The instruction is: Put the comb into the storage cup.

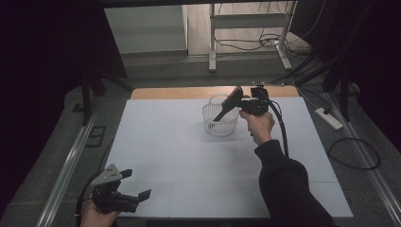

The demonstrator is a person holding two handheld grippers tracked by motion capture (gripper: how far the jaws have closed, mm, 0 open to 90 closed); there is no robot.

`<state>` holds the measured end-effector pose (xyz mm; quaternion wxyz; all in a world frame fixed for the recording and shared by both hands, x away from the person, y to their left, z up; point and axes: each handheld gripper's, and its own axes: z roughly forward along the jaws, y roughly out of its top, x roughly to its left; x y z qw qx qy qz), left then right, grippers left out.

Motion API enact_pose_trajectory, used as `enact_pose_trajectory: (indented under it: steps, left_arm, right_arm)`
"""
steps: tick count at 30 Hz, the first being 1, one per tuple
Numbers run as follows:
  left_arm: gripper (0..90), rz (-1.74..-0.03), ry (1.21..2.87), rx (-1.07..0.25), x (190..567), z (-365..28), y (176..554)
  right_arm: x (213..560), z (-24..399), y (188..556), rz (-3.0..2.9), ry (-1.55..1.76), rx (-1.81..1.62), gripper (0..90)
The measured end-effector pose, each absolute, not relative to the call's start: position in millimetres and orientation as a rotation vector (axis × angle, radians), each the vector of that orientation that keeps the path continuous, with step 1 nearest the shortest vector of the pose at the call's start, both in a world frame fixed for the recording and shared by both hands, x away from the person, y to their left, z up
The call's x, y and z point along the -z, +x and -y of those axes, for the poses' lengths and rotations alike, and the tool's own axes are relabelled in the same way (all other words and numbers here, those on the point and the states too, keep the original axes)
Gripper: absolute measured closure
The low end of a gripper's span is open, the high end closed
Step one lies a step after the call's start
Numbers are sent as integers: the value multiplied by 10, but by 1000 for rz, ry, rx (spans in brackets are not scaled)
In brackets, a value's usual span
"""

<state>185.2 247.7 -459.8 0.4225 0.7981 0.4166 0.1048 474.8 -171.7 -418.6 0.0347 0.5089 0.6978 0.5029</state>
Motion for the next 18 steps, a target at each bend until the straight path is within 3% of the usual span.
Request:
enact_pose_trajectory:
  steps: [18]
  left_arm:
    - [0,-1045,1997,-260,4599,-2477,1854]
  right_arm:
    - [4335,1795,4784,-2115,1631,-1594,834]
